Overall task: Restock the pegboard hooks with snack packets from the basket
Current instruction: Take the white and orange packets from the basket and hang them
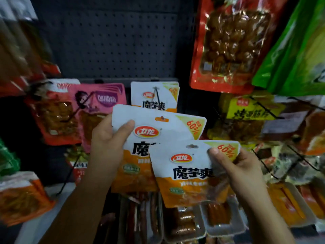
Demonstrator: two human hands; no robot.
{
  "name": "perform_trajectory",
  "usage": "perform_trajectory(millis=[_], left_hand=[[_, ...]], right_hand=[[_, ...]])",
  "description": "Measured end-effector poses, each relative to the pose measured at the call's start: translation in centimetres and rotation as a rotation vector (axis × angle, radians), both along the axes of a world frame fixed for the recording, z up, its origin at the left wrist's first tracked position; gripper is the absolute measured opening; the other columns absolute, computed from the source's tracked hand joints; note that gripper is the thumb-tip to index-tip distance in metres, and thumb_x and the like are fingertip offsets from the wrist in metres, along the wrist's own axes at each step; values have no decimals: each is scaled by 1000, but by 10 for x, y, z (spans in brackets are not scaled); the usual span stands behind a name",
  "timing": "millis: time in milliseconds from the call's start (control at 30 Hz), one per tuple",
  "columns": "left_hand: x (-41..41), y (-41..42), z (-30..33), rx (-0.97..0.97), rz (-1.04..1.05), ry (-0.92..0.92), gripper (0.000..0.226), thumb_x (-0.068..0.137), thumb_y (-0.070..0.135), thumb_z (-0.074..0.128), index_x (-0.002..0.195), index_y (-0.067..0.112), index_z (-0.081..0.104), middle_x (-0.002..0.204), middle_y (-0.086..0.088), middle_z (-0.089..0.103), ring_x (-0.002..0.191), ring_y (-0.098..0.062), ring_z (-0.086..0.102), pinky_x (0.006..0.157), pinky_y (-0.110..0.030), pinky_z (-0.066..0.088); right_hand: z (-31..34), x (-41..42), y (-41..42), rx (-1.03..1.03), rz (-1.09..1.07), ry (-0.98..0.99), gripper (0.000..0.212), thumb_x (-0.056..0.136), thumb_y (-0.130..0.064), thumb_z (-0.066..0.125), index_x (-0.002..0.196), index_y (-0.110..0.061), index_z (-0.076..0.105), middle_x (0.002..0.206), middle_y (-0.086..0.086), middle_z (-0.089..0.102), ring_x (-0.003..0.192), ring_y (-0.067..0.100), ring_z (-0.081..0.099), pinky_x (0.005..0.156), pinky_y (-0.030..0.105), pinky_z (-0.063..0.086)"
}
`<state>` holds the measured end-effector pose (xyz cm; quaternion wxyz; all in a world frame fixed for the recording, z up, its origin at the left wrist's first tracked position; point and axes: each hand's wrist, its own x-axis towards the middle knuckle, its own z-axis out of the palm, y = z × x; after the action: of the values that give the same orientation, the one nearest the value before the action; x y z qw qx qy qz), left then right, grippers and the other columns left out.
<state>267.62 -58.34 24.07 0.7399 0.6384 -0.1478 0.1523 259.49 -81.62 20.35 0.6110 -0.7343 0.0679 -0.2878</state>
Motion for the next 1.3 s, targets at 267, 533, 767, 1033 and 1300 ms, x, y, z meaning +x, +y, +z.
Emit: perform_trajectory(millis=[267,533,767,1033,1300], left_hand=[[32,7,-6,-42,-156,115,29,89,9,56,88,32,74,94,-2,76,86,-24,72,73,-41,57],[35,-2,-25,-105,-211,197,29,89,10,54,92,31,74,96,-4,75,88,-24,72,68,-32,58],[32,-16,-24,-135,-225,201,27,91,8,53,93,24,73,98,-5,75,90,-25,71,73,-35,59],[32,-19,-28,-122,-109,193,19,93,10,53,101,20,68,95,0,75,86,-20,72,65,-27,58],[42,-18,-36,-70,-91,184,20,93,12,55,95,26,68,92,7,75,84,-13,72,62,-21,56]], right_hand=[[-3,30,24,102,15,37,24,67,-45,70,79,-24,73,74,7,75,61,27,71,49,38,57],[-7,36,22,109,24,59,24,66,-44,70,77,-23,73,79,2,76,71,16,73,55,23,55],[-6,36,16,139,47,76,23,66,-44,71,75,-23,72,78,4,75,72,29,72,55,37,57],[-1,44,18,189,135,29,15,70,-33,72,79,-22,75,82,4,77,76,21,74,58,26,58],[-6,53,17,188,100,59,10,81,-23,71,72,-20,74,78,3,77,72,19,74,53,23,56]])
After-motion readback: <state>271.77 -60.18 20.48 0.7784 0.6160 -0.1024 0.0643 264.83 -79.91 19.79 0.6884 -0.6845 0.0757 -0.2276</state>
